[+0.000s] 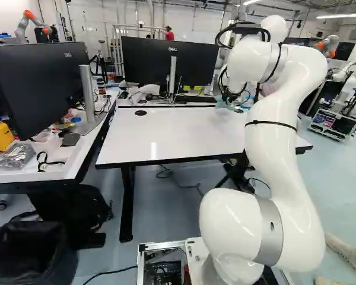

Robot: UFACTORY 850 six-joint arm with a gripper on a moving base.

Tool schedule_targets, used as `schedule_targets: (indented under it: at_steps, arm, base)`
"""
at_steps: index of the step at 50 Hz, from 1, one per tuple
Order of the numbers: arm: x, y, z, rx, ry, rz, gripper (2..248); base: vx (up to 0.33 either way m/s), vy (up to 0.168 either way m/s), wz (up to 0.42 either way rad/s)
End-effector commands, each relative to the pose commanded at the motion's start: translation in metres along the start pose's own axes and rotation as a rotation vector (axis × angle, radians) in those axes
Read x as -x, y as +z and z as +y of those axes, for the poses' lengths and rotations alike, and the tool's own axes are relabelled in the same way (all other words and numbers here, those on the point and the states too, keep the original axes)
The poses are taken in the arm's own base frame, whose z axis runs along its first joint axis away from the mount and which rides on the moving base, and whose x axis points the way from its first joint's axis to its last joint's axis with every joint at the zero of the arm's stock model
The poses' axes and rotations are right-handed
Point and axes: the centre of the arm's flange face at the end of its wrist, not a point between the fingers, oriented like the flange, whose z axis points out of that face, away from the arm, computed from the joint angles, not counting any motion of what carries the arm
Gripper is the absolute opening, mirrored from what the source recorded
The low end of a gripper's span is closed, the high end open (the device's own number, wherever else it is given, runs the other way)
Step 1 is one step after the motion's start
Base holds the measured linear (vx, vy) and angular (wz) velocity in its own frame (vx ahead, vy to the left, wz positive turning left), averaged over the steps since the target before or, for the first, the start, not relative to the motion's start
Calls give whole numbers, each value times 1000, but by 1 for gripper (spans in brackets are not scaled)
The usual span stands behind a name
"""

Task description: Clean the table with the green towel

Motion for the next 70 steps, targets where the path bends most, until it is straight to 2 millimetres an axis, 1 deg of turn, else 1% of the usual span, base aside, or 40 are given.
schedule_targets:
  at_steps: [17,70]
  arm:
    - [6,15,7,7,5,18,51]
    - [48,63,9,9,7,-18,51]
  base:
    - [0,0,0]
    - [0,0,0]
